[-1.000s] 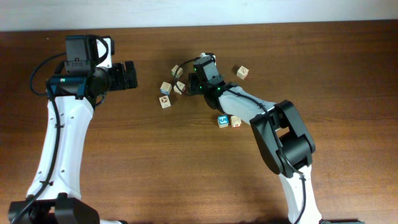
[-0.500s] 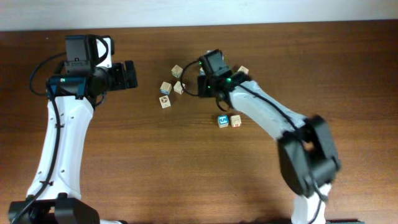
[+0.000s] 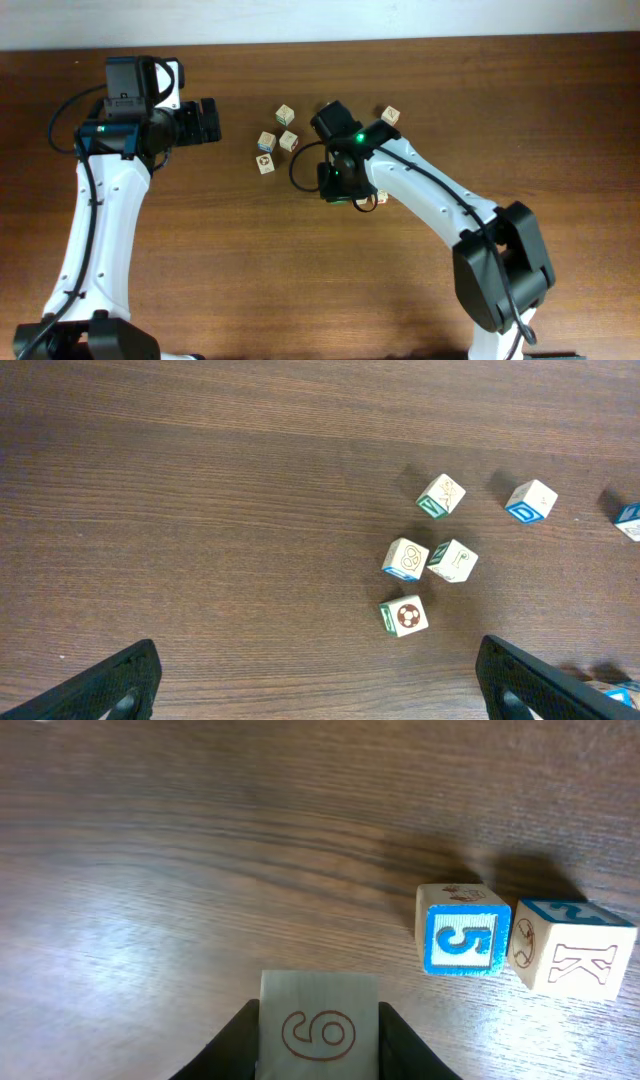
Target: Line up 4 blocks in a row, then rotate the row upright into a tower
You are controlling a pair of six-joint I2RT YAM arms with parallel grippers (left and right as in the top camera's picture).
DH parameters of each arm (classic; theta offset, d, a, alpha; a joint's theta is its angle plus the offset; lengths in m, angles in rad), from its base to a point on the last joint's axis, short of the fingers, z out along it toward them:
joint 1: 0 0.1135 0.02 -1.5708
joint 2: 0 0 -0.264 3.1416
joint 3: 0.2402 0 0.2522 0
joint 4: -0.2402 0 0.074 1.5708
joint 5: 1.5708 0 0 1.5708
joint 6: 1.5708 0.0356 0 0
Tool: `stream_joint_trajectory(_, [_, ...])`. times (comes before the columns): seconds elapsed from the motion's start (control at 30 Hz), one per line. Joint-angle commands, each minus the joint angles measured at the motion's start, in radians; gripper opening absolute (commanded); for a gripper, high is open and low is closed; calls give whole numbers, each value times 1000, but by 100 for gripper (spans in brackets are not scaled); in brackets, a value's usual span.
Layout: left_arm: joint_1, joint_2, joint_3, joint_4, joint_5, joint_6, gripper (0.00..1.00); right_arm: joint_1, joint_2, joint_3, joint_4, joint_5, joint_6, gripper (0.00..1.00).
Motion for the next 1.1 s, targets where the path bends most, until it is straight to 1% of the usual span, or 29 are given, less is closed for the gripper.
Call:
stream_joint_trajectory(0.0, [0, 2, 17, 2, -7, -14, 99, 7, 54, -52, 32, 39, 34, 31])
stream_joint_trajectory(0.07, [0, 2, 17, 2, -7, -14, 99, 7, 71, -74, 67, 54, 56, 31])
stream_joint_trajectory(0.1, [0, 2, 17, 2, -7, -14, 99, 6, 79, -74, 75, 54, 56, 38])
stream_joint_trajectory(0.13, [0, 2, 17, 2, -7, -14, 99, 6, 82, -74, 81, 55, 56, 47])
stream_joint_trajectory(0.17, [0, 2, 17, 2, -7, -14, 99, 6, 82, -74, 92, 63, 56, 53])
stream_joint_trajectory(0.2, [0, 2, 17, 2, -7, -14, 99, 6, 82, -74, 102, 66, 56, 54])
stream_joint_trajectory(0.3, [0, 2, 17, 2, -7, -14, 99, -3, 80, -52, 154, 84, 22, 54])
stream_joint_trajectory(0.4, [0, 2, 17, 2, -7, -14, 99, -108, 66, 112, 128, 134, -12, 54])
stream_joint_trajectory(0.43, [0, 2, 17, 2, -7, -14, 99, -178, 66, 129, 189, 145, -12, 54])
stream_joint_trajectory(0.53, [0, 2, 17, 2, -7, -14, 99, -277, 139, 126, 343, 145, 0, 54])
stream_joint_trajectory(0.57, [0, 2, 17, 2, -7, -14, 99, -285, 175, 126, 375, 185, 37, 54])
stream_joint_trajectory(0.6, [0, 2, 17, 2, -7, -14, 99, -289, 222, 126, 409, 251, 86, 59])
stream_joint_trajectory(0.7, [0, 2, 17, 2, -7, -14, 99, -290, 283, 126, 494, 298, 87, 61])
stream_joint_trajectory(0.73, [0, 2, 17, 2, -7, -14, 99, -290, 291, 126, 503, 336, 109, 62])
stream_joint_trajectory(0.8, [0, 2, 17, 2, -7, -14, 99, -290, 295, 126, 520, 361, 109, 63])
stream_joint_trajectory(0.87, [0, 2, 17, 2, -7, -14, 99, -290, 313, 126, 576, 362, 108, 61])
stream_joint_trajectory(0.9, [0, 2, 17, 2, -7, -14, 99, -290, 328, 126, 594, 361, 108, 56])
stream_joint_trajectory(0.97, [0, 2, 17, 2, -7, -14, 99, -289, 333, 126, 595, 361, 95, 40])
stream_joint_trajectory(1.03, [0, 2, 17, 2, -7, -14, 99, -289, 333, 126, 595, 360, 74, 35])
stream_joint_trajectory(1.07, [0, 2, 17, 2, -7, -14, 99, -289, 333, 126, 594, 360, 73, 29])
